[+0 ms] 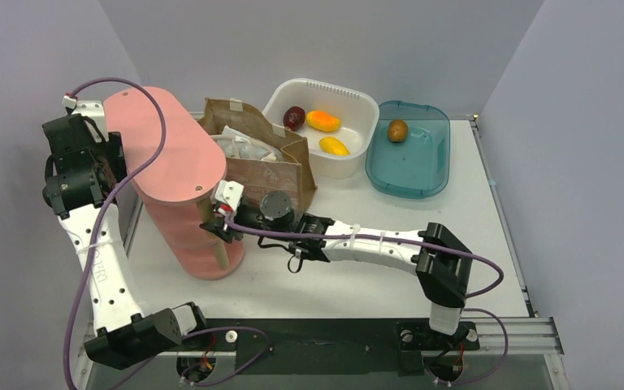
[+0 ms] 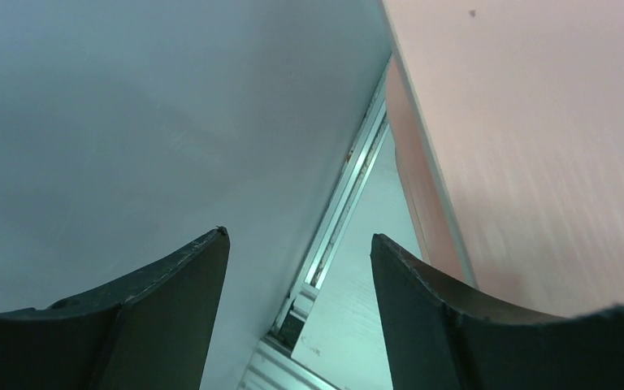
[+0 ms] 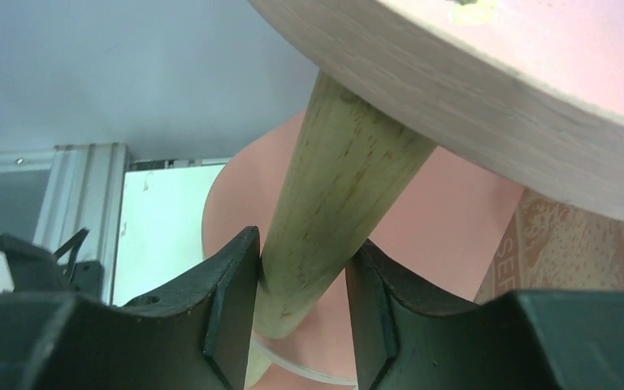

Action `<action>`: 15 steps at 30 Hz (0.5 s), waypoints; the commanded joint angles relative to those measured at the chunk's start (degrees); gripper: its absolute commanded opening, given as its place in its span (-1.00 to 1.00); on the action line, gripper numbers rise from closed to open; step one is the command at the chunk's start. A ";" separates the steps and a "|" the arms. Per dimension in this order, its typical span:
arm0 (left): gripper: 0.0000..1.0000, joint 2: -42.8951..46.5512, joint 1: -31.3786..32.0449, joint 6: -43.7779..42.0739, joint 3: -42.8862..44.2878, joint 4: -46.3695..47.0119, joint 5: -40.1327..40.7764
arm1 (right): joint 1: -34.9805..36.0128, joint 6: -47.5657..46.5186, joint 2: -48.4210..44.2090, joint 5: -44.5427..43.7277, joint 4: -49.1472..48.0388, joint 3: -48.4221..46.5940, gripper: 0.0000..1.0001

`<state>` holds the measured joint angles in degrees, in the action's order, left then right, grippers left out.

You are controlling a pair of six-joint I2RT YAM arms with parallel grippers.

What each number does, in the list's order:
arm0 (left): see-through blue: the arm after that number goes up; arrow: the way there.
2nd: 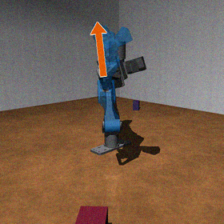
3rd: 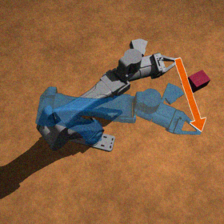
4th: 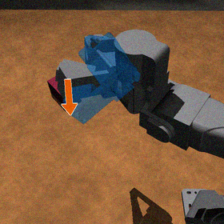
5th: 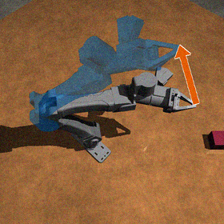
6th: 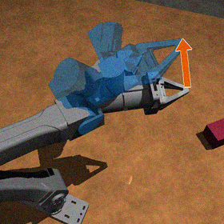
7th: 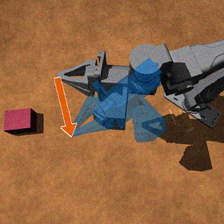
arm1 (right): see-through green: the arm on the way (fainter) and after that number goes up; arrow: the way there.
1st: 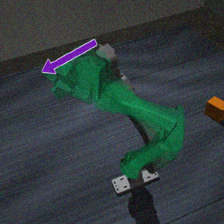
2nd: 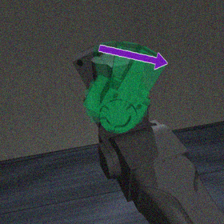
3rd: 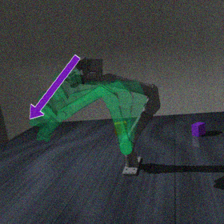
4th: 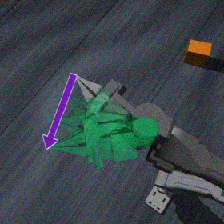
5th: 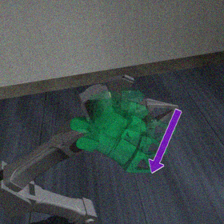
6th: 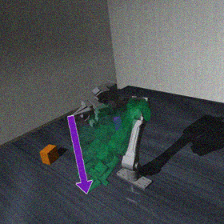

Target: Untie the knot of the grocery bags and take out the mixed food

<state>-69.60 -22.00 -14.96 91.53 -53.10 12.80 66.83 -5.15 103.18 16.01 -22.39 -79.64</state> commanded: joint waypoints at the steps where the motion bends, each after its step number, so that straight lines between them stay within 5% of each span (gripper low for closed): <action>1: 0.28 1.51 0.32 3.36 5.42 -11.90 -0.89 | 1.74 -3.46 5.04 -18.15 -8.53 -3.54 -1.00; 9: 0.31 2.31 0.10 8.46 15.73 -22.06 1.34 | 6.22 -1.19 11.30 -42.46 -13.30 -8.08 -1.00; 15: 0.32 0.33 0.11 11.48 26.82 -26.66 0.30 | 7.33 1.87 15.51 -44.90 -12.50 -12.66 -1.00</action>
<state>-68.47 -21.91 -7.42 111.70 -75.72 14.44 76.60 -3.75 116.11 -15.94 -32.53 -88.44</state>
